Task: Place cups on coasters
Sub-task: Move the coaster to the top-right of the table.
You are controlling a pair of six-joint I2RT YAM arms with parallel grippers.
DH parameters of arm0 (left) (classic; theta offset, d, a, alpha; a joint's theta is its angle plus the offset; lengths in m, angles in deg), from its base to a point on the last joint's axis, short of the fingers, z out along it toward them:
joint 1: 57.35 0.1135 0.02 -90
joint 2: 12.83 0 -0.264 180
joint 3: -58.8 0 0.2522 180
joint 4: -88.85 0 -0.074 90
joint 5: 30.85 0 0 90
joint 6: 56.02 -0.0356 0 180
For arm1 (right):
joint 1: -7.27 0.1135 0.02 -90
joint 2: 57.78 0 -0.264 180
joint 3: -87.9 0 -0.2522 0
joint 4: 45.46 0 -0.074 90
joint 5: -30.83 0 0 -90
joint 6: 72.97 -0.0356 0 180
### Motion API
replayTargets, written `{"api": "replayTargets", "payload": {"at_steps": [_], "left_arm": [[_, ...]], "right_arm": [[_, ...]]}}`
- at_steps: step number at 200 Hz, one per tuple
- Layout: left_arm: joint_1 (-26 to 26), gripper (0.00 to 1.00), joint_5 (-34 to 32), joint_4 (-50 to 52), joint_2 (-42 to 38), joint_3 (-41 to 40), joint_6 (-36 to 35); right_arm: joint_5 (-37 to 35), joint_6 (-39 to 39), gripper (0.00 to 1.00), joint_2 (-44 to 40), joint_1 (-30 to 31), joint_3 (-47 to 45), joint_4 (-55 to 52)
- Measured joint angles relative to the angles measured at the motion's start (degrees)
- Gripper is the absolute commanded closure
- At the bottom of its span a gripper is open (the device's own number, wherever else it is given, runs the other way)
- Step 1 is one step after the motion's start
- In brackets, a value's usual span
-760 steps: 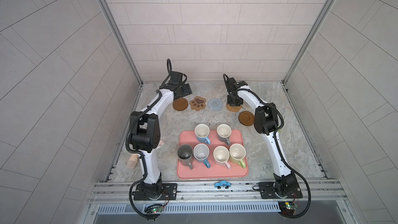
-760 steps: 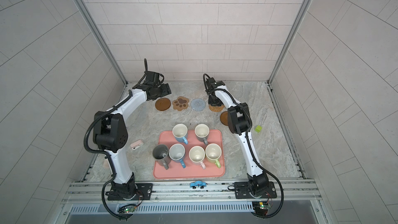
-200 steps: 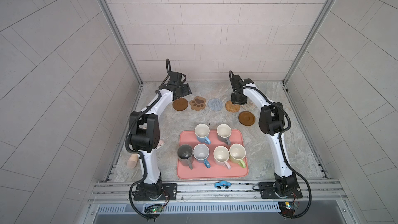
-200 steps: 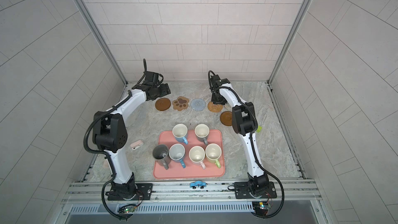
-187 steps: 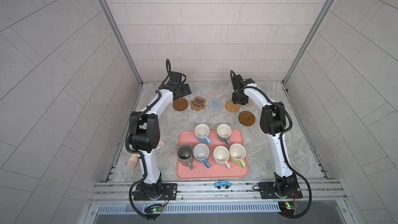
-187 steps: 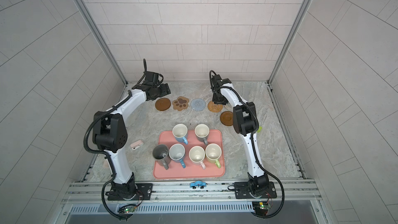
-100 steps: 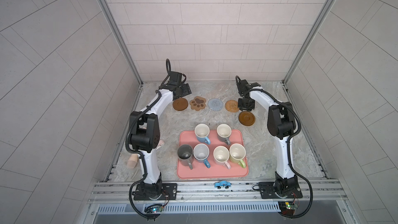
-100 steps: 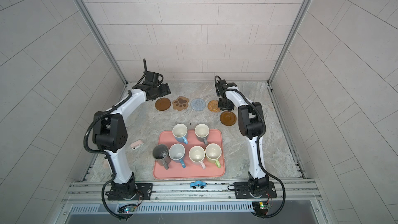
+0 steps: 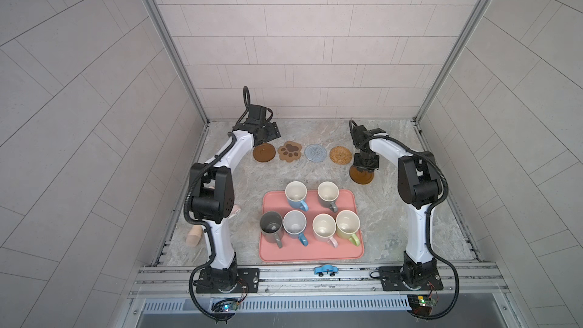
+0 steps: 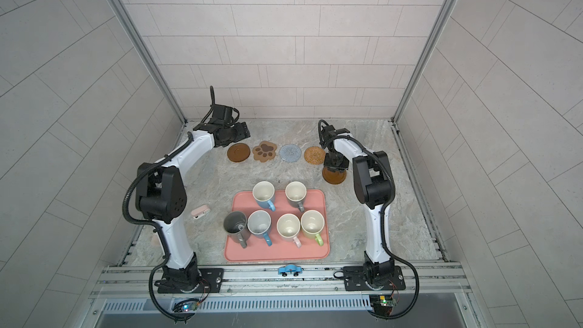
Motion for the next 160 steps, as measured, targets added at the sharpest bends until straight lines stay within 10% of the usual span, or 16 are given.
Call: {"api": "replayTargets", "payload": {"at_steps": [160], "left_arm": [[0.0,0.14,-0.02,-0.42,0.0,-0.37,0.04]], "right_arm": [[-5.84,-0.68,0.72,1.86,-2.91,1.03,-1.55]]}}
